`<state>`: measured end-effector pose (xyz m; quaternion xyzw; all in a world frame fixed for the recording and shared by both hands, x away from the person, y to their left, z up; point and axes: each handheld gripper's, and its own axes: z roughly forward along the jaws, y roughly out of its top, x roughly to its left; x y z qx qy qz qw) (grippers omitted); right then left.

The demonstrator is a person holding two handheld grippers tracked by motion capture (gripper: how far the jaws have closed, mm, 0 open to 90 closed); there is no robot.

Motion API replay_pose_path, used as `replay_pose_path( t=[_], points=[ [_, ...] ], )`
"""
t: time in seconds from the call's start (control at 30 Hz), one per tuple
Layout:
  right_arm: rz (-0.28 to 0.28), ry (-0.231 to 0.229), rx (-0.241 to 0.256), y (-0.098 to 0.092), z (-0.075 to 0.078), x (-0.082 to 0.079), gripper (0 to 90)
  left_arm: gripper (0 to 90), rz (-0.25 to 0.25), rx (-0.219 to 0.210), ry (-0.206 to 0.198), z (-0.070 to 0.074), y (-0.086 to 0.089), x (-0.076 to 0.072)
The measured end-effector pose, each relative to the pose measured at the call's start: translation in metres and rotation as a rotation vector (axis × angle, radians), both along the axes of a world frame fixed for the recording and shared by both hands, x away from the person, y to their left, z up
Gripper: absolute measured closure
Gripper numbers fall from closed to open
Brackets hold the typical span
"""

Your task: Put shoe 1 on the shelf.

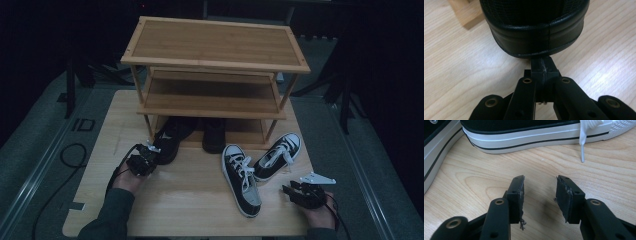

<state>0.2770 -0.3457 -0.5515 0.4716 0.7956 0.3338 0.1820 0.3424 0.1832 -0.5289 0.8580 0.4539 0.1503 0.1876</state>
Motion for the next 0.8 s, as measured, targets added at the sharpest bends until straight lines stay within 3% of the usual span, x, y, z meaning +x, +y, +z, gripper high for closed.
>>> replay_pose_path(
  t=[0.5, 0.8],
  points=[
    [0.001, 0.0, -0.001, 0.0, 0.0, 0.0, 57.9, 89.8, 0.012, -0.003, -0.008, 0.001, -0.013, 0.02],
    [0.0, 0.0, -0.002, 0.0, 0.0, 0.0, 57.8, 89.8, -0.042, 0.009, -0.023, 0.007, -0.04, 0.027]
  ],
)
